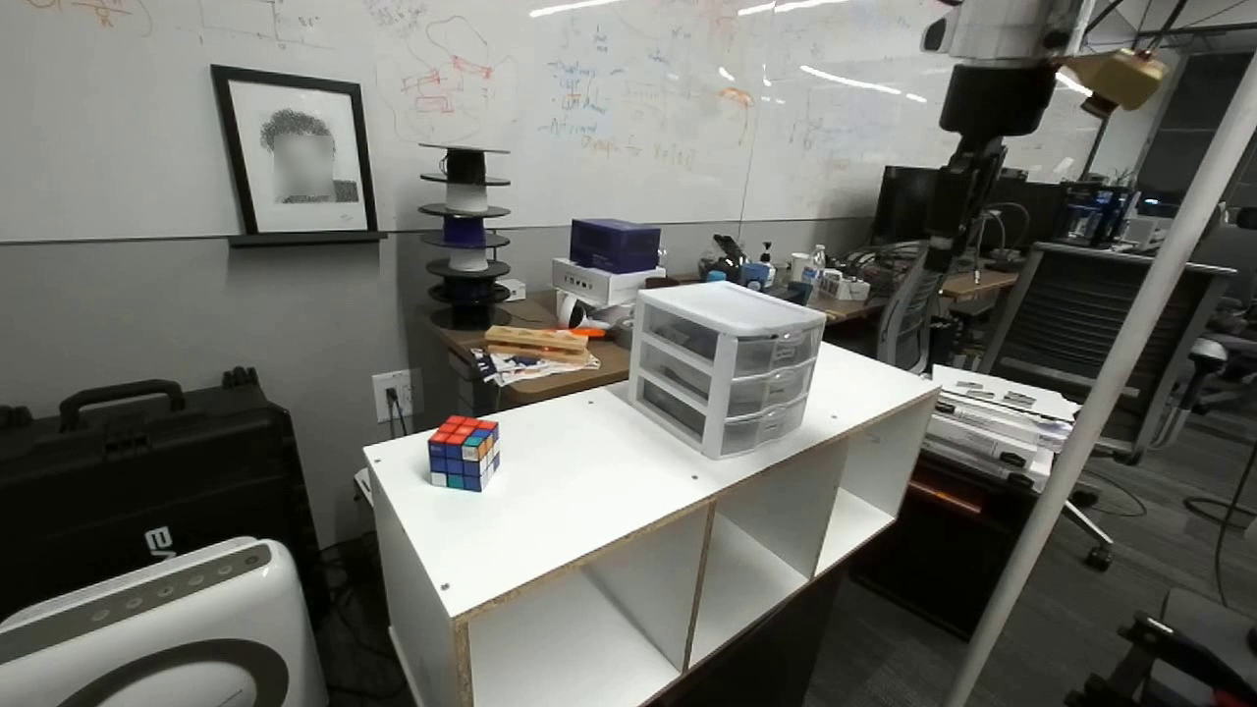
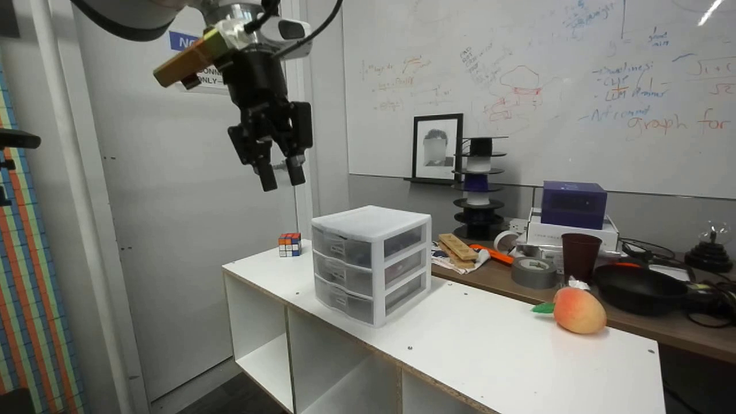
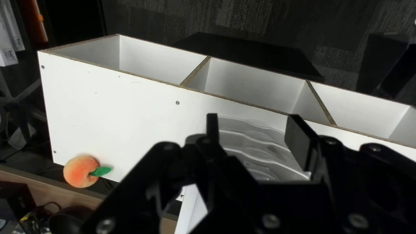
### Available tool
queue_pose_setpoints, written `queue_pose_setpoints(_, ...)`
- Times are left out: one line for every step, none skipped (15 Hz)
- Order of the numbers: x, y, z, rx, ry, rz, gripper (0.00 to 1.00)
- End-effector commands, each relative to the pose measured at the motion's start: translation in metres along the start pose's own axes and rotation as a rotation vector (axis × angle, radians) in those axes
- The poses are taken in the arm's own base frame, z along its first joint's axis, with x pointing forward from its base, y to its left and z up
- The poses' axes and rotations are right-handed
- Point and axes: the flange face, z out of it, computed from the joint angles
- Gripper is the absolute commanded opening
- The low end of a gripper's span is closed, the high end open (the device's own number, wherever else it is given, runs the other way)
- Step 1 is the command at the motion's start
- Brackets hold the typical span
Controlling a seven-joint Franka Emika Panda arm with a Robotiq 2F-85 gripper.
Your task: Put the usb and the transparent package inside the drawer and close it
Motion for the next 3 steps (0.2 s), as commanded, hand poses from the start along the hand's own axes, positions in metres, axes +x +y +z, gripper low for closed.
queue_pose_setpoints(-0.0044,0.0034,-0.0067,-0.001,0.008,0.0,0.65)
queue_pose_setpoints(-0.0061,0.0038,-0.0073,-0.001,0.009,0.002,0.72)
queue_pose_setpoints(-0.0055,0.0029,-0.0041,0.0,0.002,0.0,0.81)
